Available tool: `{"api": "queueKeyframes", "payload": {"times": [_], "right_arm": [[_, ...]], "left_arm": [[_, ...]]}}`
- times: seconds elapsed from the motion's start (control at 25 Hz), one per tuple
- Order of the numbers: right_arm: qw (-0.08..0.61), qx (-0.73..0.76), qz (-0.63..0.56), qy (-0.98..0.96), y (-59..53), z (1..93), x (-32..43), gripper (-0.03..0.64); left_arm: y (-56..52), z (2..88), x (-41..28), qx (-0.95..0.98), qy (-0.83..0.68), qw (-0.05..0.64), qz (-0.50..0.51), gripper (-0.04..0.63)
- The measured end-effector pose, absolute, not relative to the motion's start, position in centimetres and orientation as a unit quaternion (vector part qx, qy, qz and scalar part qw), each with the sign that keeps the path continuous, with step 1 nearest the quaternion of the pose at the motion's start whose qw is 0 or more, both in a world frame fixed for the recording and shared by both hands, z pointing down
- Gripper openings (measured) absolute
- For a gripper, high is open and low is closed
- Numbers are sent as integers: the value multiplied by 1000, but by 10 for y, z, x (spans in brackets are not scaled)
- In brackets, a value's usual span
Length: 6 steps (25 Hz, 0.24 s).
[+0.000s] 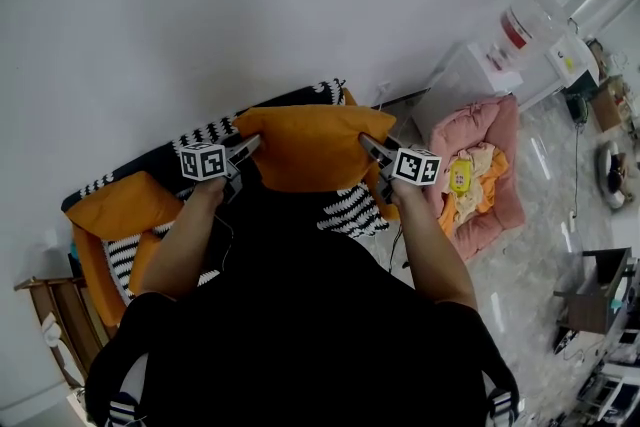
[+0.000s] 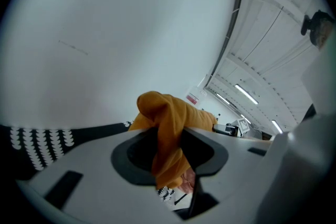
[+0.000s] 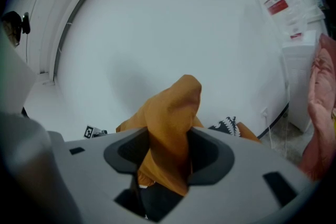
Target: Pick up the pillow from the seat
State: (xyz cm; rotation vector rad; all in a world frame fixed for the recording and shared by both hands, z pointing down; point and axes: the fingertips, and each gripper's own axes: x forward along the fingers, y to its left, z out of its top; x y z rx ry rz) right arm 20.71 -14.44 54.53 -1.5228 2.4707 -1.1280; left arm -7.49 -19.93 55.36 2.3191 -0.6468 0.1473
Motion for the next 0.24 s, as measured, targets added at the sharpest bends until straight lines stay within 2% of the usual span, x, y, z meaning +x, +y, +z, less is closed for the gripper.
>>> {"api": "queueKeyframes", "payload": {"times": [0.24], "right_arm": [[31, -484, -357, 798, -138, 528, 196, 219]], "left_arm": [[-193, 545, -80, 900, -246, 356, 54, 144]]}}
